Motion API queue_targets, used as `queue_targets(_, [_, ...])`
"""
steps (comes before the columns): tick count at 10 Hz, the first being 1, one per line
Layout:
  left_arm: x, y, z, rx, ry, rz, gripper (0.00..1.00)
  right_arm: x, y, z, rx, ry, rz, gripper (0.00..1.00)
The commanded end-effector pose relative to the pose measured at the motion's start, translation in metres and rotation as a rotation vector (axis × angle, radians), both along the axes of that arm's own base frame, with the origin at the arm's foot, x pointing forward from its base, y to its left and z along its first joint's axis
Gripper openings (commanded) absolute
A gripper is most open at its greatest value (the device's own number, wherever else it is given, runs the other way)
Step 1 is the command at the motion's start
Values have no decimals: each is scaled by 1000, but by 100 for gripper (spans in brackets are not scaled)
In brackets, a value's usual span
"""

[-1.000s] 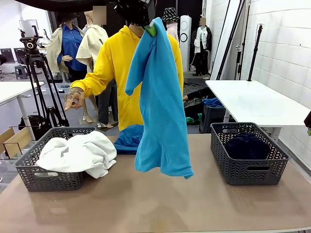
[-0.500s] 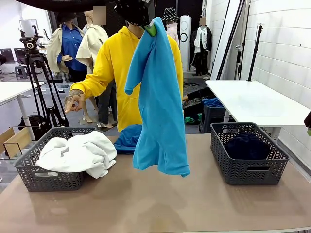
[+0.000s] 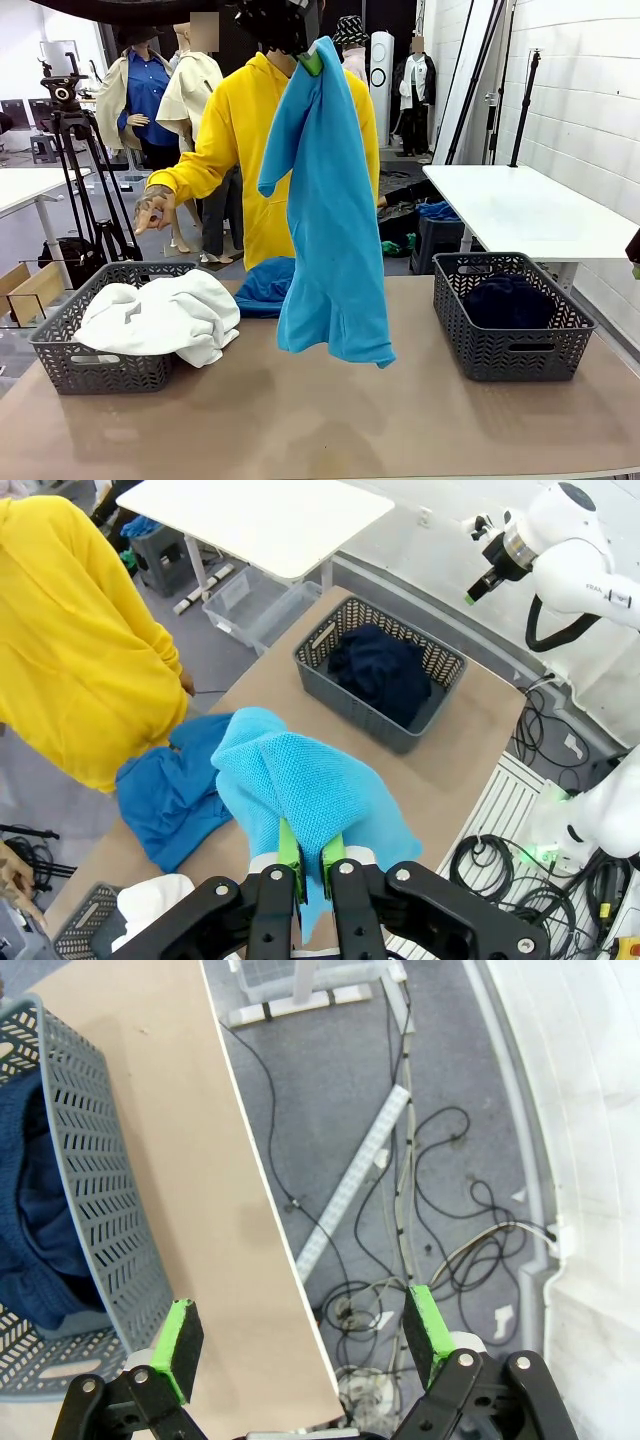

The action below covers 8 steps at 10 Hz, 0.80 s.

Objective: Sort the tops and bottoms.
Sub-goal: Sort the clothes according to human instructions.

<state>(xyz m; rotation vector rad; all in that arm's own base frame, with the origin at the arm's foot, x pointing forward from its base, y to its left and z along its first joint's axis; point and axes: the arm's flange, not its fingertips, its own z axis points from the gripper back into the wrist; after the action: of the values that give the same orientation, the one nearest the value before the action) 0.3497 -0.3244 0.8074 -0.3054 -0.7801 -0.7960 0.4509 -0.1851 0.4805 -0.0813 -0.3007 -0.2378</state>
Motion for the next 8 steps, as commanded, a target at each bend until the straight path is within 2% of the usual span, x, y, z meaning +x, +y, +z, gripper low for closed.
queue_targets(1, [18, 24, 27, -43, -71, 97, 0, 0, 1, 0, -11, 8, 8, 100])
queue_targets(2, [28, 42, 38, -36, -116, 160, 0, 0, 1, 0, -11, 8, 8, 100])
queue_targets(4, [51, 94, 52, -8, -173, 353, 0, 0, 1, 0, -11, 8, 8, 100])
queue_targets(6, [62, 142, 55, 6, -170, 458, 0, 0, 1, 0, -11, 8, 8, 100])
queue_targets(8, [68, 189, 43, 12, -143, 588, 0, 0, 1, 0, -11, 8, 8, 100])
